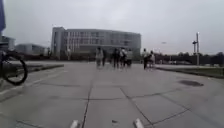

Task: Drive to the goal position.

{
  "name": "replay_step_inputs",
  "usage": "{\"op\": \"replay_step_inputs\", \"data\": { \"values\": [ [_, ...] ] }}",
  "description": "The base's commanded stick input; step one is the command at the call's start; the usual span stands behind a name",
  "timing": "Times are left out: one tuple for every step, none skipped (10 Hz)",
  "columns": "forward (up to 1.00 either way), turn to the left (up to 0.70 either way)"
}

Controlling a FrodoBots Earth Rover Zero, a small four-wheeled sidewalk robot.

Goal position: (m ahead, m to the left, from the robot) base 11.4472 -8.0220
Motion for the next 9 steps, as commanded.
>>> {"op": "replay_step_inputs", "data": {
  "values": [
    [0.77,-0.38],
    [0.77,-0.38],
    [0.77,-0.38],
    [0.77,-0.37],
    [0.77,-0.17],
    [0.77,-0.03],
    [0.77,-0.02],
    [0.77,-0.02],
    [0.77,-0.02]
  ]
}}
